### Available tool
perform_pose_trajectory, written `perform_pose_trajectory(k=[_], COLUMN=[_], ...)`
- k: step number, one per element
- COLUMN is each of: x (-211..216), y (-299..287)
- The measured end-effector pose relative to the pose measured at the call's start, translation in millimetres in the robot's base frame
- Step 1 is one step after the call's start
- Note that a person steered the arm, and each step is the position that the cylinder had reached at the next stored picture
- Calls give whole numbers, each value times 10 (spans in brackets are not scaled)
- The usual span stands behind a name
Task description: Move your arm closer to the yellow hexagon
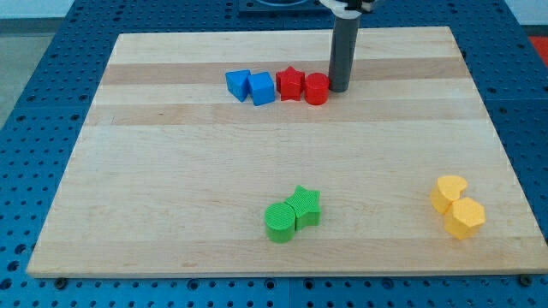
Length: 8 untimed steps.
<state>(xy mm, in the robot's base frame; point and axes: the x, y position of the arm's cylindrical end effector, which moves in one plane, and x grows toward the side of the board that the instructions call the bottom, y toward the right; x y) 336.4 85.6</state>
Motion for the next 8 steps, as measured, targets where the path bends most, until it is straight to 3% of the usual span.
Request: perform_pose_trajectory(k=[4,7,8], x=[636,1490,1531], y=[896,1219,1344])
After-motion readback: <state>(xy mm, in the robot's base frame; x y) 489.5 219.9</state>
